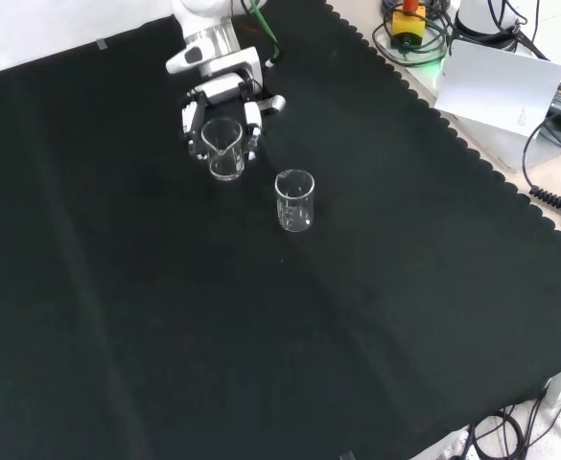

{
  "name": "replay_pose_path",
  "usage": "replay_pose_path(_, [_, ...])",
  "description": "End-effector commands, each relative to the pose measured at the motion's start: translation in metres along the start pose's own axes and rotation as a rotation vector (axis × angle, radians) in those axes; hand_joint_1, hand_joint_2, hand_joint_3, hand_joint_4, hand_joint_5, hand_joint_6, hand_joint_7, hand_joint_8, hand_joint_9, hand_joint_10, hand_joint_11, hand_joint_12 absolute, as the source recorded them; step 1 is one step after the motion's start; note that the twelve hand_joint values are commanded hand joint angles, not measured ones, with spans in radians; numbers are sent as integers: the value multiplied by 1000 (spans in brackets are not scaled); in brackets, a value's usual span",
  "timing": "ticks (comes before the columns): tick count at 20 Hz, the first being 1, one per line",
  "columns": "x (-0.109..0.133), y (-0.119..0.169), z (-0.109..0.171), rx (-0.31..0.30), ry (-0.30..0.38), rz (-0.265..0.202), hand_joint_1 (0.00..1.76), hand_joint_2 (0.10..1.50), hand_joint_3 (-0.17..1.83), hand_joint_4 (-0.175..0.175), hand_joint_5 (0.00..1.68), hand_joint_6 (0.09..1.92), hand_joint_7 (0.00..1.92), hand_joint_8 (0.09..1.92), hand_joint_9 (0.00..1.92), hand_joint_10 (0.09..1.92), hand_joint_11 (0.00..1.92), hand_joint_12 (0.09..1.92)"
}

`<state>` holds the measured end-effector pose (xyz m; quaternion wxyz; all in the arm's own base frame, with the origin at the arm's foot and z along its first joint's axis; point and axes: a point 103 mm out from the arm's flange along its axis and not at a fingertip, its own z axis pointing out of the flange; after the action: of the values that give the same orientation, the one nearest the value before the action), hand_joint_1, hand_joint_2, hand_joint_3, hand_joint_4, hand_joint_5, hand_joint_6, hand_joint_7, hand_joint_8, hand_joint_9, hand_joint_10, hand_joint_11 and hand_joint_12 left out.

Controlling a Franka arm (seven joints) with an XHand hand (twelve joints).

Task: Pick up the beaker on the right.

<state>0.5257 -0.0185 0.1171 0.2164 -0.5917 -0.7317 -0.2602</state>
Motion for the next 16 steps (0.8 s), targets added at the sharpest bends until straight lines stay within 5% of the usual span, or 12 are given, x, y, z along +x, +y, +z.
replay_pose_path(1, [0, -40, -36, 66, -81, -31, 1315, 634, 686, -175, 1253, 691, 1316, 650, 1587, 460, 1227, 769])
replay_pose_path(16, [7, -83, -65, 164, -158, -62, 1313, 620, 728, -175, 1235, 742, 1297, 703, 1585, 492, 1231, 767])
